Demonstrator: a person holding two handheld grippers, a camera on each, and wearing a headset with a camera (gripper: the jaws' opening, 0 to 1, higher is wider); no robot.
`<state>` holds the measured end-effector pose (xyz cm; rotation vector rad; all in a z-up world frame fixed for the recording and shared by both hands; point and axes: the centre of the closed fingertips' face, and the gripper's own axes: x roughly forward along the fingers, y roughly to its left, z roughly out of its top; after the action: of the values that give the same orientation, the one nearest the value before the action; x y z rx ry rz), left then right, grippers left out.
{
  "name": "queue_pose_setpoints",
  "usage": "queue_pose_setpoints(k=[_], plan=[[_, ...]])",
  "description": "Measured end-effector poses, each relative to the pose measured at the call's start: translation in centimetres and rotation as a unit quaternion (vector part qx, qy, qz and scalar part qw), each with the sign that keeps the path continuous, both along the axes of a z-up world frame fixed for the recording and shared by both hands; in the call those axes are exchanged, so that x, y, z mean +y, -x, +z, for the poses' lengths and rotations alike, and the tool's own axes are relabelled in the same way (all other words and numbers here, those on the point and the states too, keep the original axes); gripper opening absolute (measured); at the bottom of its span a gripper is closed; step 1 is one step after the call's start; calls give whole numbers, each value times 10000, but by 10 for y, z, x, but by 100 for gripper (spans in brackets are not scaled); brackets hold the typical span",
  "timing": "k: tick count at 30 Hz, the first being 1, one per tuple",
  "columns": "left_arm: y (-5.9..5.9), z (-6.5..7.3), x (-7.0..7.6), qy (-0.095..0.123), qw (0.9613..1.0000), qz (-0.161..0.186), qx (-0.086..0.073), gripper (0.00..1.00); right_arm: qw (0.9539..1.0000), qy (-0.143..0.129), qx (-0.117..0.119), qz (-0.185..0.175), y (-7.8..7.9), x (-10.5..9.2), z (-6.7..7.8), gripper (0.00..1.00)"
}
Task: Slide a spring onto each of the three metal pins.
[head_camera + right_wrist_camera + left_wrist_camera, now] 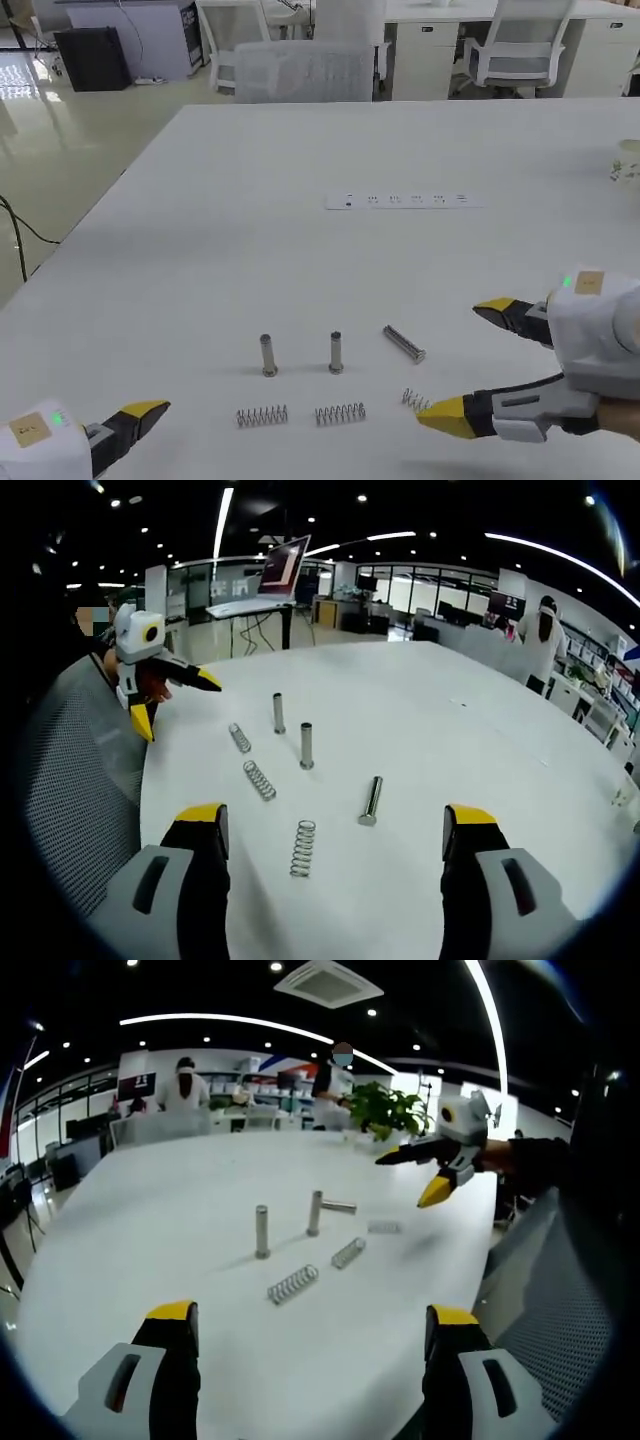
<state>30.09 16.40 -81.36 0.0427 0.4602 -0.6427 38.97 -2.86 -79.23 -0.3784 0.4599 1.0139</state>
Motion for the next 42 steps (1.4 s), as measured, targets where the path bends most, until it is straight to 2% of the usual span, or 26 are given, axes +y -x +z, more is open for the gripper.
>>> queue_pose_setpoints(k=[8, 20, 27, 35, 38, 42], plan=[[-1, 1, 1, -65, 10000, -5, -41, 91, 9999, 152, 42, 25, -25, 11, -2, 82], [-2, 2, 2, -148, 9999, 5, -77, 91, 9982, 563, 224, -29, -54, 23, -19, 72], [-2, 5, 4, -119, 9999, 61, -91, 91, 9955, 836, 445, -44, -62, 24, -32, 64], [-2, 14, 3, -101, 9998, 49, -167, 92, 9930, 991, 618, -156, -72, 27, -40, 54], [-2, 21, 3, 22, 9997, 86, -208, 91, 9916, 1077, 700, -173, -73, 29, -43, 49], [-2, 29, 1, 35, 9996, 72, -278, 91, 9897, 1150, 831, -194, -73, 32, -48, 42]])
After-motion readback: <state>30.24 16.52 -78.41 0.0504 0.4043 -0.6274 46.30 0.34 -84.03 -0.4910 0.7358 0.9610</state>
